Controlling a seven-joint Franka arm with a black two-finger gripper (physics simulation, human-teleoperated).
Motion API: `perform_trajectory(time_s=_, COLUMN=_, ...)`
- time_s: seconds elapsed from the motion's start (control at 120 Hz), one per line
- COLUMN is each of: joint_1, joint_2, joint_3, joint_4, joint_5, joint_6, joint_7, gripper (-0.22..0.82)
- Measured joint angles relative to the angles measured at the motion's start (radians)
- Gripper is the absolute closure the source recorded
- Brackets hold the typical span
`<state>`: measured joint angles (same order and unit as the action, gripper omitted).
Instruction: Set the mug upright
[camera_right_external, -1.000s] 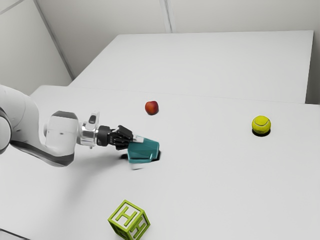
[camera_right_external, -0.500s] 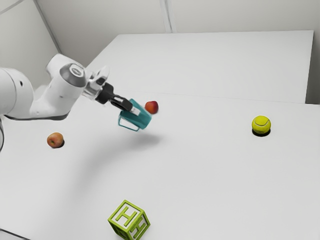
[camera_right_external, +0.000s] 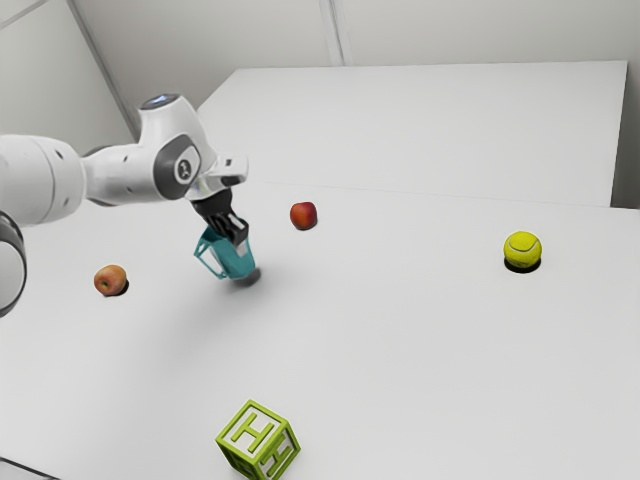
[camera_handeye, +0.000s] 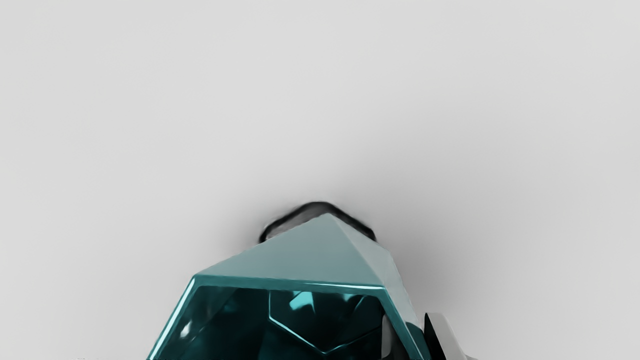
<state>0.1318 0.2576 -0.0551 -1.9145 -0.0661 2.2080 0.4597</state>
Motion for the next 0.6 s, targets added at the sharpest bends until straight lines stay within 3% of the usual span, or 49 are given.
perform_trajectory(time_s=0.15, joint_1=-0.005, joint_2=0.006, joint_3=-0.003, joint_4=-0.024, joint_5=0.0, joint_6=0.03, joint_7=-0.11, gripper=0.74)
perform_trajectory(time_s=0.283, joint_1=-0.01, joint_2=0.006, joint_3=-0.006, joint_4=-0.036, joint_5=-0.006, joint_6=0.043, joint_7=-0.19, gripper=0.57)
perform_trajectory(time_s=0.442, joint_1=-0.009, joint_2=0.003, joint_3=-0.006, joint_4=-0.035, joint_5=-0.008, joint_6=0.048, joint_7=-0.266, gripper=0.29)
perform_trajectory(time_s=0.6, joint_1=-0.009, joint_2=-0.05, joint_3=-0.025, joint_4=-0.005, joint_5=-0.008, joint_6=0.028, joint_7=-0.328, gripper=0.14)
